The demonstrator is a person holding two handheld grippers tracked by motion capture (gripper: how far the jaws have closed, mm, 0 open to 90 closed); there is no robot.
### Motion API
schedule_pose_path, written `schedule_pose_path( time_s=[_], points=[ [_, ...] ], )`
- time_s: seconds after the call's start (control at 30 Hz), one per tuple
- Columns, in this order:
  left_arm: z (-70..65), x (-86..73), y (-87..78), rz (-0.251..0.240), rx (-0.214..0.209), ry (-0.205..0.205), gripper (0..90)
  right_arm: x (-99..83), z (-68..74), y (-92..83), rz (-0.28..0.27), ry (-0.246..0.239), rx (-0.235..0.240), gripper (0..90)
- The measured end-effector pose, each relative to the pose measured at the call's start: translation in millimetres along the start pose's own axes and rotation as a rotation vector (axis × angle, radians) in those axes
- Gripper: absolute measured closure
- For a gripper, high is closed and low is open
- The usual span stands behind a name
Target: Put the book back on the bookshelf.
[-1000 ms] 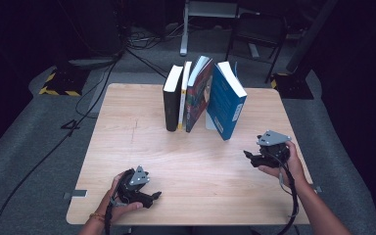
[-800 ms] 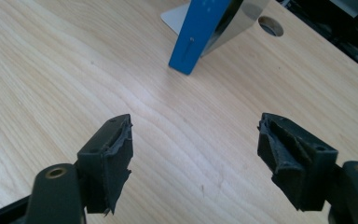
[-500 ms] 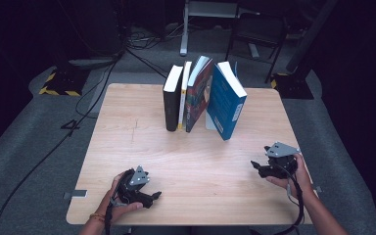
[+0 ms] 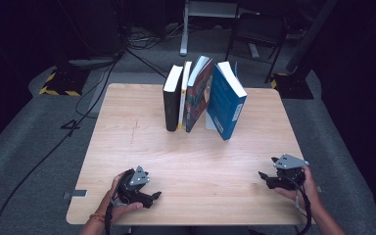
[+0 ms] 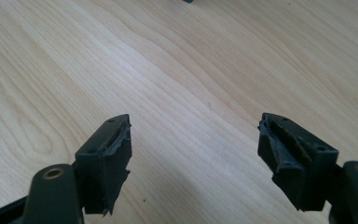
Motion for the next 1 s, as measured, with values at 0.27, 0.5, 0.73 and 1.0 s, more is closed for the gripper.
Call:
schedule_pose_path(
  time_s=[0.27,0.5,0.73,1.0],
  points=[
    [0.0,0.0,0.0,0.000,0.000,0.000,14.4,-14.7,-3.7,-7.9,-0.003,0.029,-0.002,27.1],
    [-0.1,0.0,0.1,-0.002,0.002,-0.001,14.4,-30.4,-6.8,-17.2,-0.010,0.064,0.001,27.0],
    [-0.2,-0.1,-0.1,-0.002,0.006,-0.003,14.4,-47.6,-11.7,-28.4,-0.020,0.127,-0.002,27.0],
    [-0.4,-0.3,-0.3,-0.002,0.012,-0.005,14.4,-64.0,-19.0,-38.7,-0.038,0.205,-0.016,26.9]
  ],
)
Point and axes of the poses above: each handheld gripper's, and its own axes: y roughly forward along the jaws, x roughly out of its top, z roughly to its left, the point moved 7 cm from there along y, roughly forward along the jaws, and after that the axes turned 12 degrees about -z, right-handed, at the moved point
